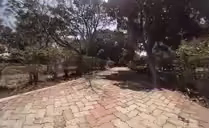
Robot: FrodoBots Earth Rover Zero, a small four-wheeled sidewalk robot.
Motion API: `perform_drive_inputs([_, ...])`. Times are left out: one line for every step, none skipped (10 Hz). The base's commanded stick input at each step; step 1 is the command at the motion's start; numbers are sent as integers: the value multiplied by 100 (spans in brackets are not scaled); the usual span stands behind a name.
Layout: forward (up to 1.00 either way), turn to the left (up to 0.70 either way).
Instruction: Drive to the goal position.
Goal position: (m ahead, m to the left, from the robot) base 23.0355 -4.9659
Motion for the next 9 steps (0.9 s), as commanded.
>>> perform_drive_inputs([85,0])
perform_drive_inputs([85,0])
perform_drive_inputs([85,0])
perform_drive_inputs([85,0])
perform_drive_inputs([85,0])
perform_drive_inputs([85,0])
perform_drive_inputs([85,0])
perform_drive_inputs([85,0])
perform_drive_inputs([85,0])
